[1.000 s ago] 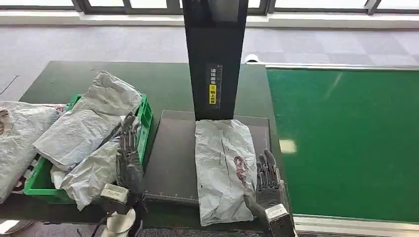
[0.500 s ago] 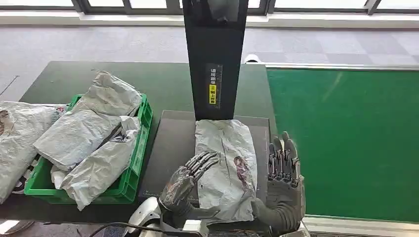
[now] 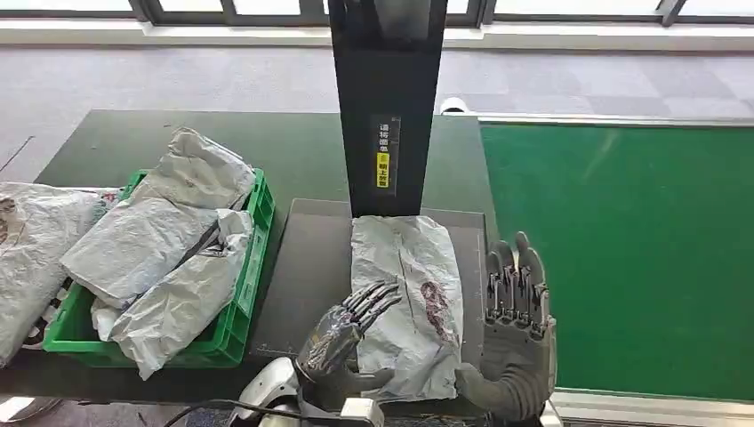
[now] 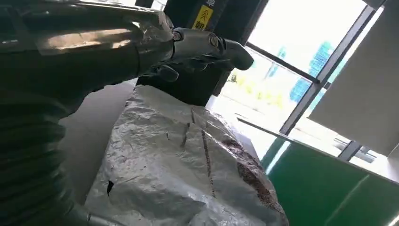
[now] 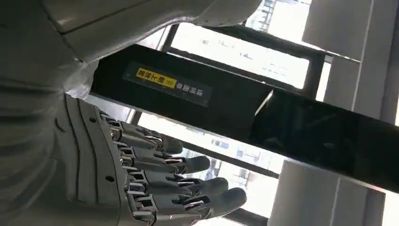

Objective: Moved the parcel from conveyor to table for the left to box.

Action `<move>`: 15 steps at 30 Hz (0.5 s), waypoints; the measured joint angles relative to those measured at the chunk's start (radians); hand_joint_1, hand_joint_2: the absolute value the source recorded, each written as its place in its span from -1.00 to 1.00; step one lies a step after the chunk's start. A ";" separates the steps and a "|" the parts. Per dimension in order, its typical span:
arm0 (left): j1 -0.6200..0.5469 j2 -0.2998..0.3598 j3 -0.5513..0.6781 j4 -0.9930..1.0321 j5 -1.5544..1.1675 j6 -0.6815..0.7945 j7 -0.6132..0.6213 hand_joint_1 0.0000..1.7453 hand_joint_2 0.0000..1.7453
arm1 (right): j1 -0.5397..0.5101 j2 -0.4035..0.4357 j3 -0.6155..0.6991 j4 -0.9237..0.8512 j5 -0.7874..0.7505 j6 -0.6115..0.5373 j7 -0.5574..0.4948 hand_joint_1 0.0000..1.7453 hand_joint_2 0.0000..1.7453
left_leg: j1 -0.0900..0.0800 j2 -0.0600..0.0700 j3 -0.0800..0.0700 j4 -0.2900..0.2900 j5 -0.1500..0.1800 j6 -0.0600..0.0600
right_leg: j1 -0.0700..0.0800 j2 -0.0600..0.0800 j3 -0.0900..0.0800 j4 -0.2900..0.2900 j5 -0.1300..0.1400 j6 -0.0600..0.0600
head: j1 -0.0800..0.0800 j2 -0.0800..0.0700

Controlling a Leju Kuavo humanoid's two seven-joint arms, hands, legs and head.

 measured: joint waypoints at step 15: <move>-0.108 -0.056 -0.073 0.315 -0.187 -0.149 0.049 -1.00 1.00 | -0.053 0.012 0.028 -0.013 -0.012 0.114 0.001 -1.00 1.00 | 0.000 0.000 0.000 0.000 0.000 0.000 | 0.000 0.000 0.000 0.000 0.001 0.001 | 0.000 0.000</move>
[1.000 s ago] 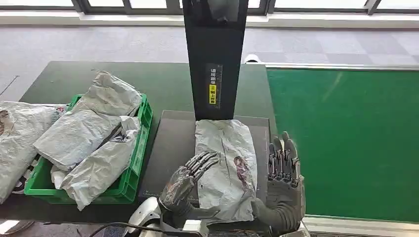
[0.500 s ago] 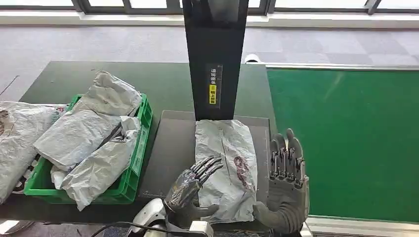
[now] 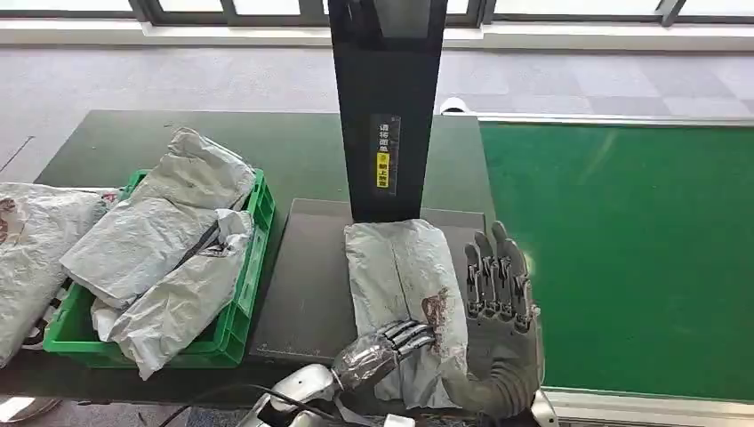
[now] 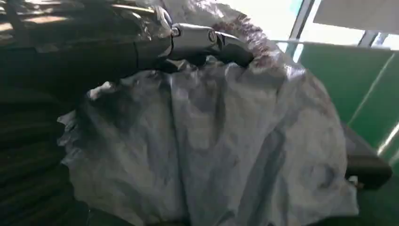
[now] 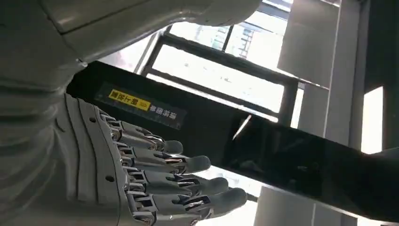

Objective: Moved the parcel from conveyor to table for the left to box.

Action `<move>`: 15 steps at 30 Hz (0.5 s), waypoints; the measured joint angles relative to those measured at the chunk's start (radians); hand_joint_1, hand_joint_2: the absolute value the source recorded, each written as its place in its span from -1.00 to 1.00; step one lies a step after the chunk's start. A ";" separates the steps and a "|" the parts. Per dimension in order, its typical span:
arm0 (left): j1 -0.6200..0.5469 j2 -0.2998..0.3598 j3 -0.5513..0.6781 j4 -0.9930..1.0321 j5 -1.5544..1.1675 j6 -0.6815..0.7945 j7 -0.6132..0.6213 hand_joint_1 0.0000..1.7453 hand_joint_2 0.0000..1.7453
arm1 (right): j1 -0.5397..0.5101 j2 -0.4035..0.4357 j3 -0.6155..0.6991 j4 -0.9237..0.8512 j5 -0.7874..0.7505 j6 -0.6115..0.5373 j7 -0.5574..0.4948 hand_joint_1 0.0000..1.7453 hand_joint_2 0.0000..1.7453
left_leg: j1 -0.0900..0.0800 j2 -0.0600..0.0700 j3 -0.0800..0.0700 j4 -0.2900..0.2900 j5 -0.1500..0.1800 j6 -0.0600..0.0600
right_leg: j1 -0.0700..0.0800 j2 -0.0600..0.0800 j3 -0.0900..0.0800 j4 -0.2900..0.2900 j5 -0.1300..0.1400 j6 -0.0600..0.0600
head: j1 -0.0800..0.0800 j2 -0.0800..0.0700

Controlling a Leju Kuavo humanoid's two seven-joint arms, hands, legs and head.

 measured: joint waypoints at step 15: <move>-0.068 -0.019 -0.036 0.110 0.011 -0.019 -0.106 1.00 1.00 | -0.015 0.027 0.000 0.005 0.010 -0.006 0.002 -1.00 1.00 | 0.000 -0.002 0.001 0.000 0.001 0.002 | -0.002 -0.003 0.003 0.000 0.000 0.001 | 0.000 0.000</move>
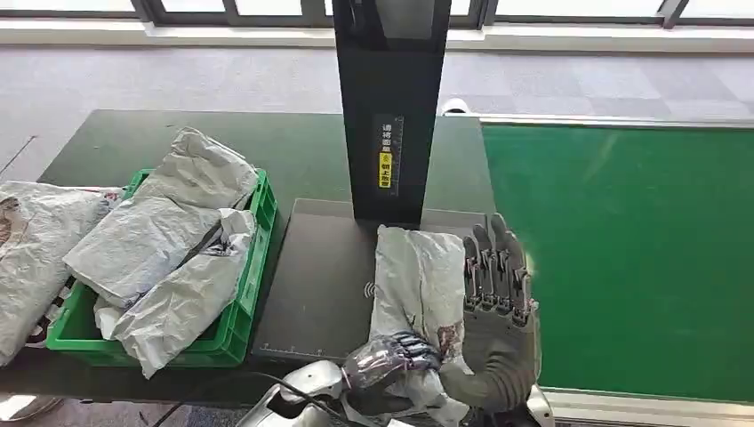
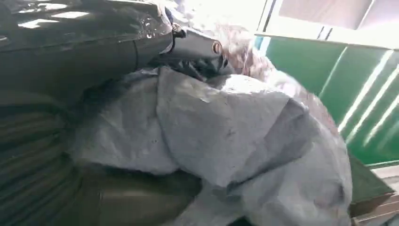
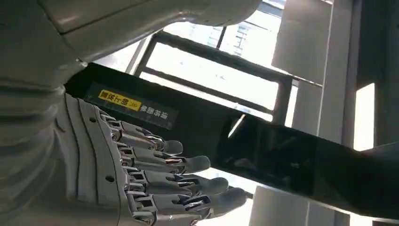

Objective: Moved the parcel from conveyor to table for the left to box.

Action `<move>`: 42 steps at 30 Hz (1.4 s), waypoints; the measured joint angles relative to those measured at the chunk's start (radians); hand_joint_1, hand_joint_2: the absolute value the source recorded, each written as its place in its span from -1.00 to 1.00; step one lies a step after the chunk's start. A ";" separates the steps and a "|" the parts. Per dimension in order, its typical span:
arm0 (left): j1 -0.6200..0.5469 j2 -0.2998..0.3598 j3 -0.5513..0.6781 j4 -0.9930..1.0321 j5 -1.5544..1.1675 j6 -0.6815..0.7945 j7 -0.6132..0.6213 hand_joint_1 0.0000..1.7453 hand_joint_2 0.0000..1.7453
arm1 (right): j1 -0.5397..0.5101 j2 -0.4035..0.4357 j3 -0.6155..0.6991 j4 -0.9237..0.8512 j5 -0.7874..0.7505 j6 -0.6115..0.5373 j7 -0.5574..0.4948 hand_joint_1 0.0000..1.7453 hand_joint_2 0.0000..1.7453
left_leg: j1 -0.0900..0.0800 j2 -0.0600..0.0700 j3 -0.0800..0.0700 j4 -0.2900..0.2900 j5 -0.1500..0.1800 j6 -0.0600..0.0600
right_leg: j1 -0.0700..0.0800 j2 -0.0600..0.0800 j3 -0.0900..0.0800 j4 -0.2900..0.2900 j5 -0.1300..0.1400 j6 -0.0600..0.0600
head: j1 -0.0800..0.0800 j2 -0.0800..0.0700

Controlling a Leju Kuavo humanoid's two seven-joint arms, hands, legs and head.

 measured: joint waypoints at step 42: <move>0.283 -0.031 0.405 -1.321 0.107 0.670 -0.142 1.00 1.00 | -0.135 -0.050 0.059 0.122 -0.113 -0.249 0.001 -1.00 1.00 | 0.000 -0.001 -0.003 0.000 0.001 0.001 | 0.001 -0.001 -0.003 0.000 0.000 0.000 | 0.000 0.000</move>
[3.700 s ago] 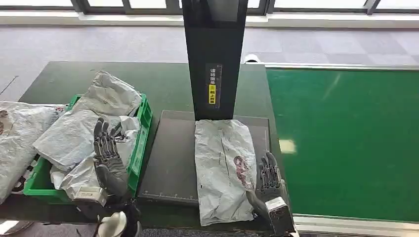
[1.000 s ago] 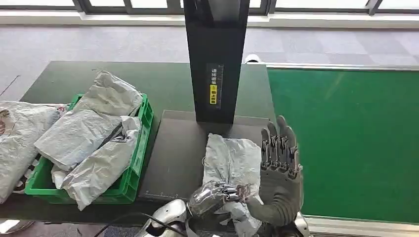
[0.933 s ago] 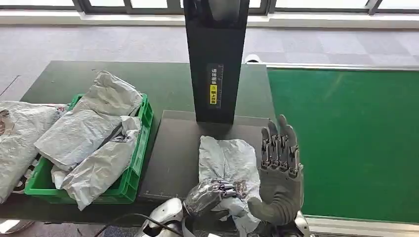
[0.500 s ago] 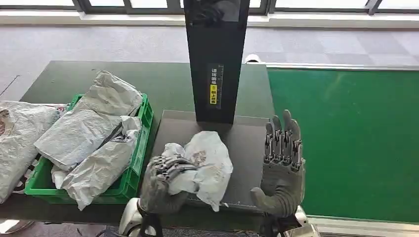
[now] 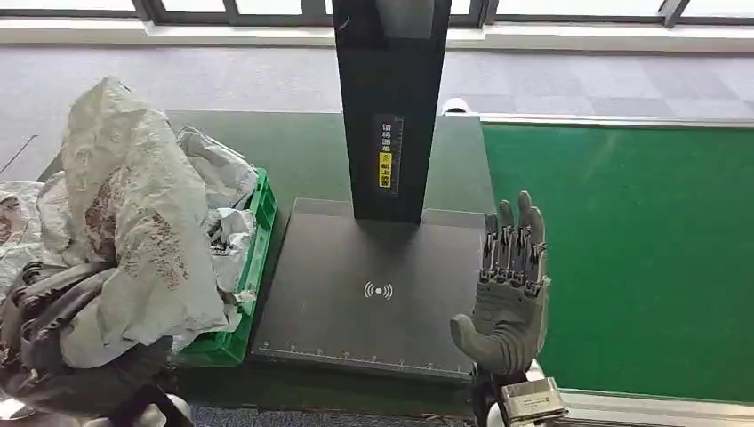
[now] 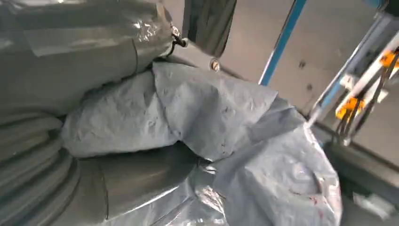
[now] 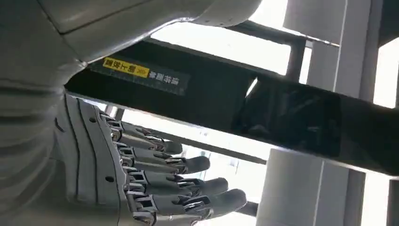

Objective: Moved the parcel from conveyor to table for the left to box.

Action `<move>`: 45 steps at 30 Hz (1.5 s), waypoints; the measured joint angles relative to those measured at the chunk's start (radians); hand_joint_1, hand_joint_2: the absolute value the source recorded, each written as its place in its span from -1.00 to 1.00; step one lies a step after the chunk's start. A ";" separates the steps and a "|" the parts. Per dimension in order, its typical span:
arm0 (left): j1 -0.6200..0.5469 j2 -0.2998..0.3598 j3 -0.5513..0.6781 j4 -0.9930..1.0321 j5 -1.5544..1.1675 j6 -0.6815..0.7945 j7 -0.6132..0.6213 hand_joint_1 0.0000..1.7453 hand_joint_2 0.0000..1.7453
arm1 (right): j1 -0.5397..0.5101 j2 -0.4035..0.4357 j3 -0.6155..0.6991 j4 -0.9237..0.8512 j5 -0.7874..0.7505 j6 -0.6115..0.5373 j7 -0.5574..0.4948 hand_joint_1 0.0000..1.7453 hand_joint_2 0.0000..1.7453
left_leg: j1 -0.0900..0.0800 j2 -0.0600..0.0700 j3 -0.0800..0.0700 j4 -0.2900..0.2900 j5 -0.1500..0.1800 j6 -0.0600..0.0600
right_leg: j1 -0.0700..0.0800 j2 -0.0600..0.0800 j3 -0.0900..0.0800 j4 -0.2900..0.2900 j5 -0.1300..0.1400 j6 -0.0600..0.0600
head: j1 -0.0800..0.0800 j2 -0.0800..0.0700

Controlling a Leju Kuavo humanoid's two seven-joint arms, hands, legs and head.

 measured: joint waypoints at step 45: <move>-0.455 0.176 0.346 1.101 0.004 -0.185 0.291 -1.00 -1.00 | -0.019 -0.026 0.046 0.018 0.014 -0.044 -0.002 -1.00 1.00 | 0.000 0.000 0.000 0.000 0.004 -0.004 | 0.001 0.002 -0.002 0.000 0.004 -0.003 | 0.000 0.000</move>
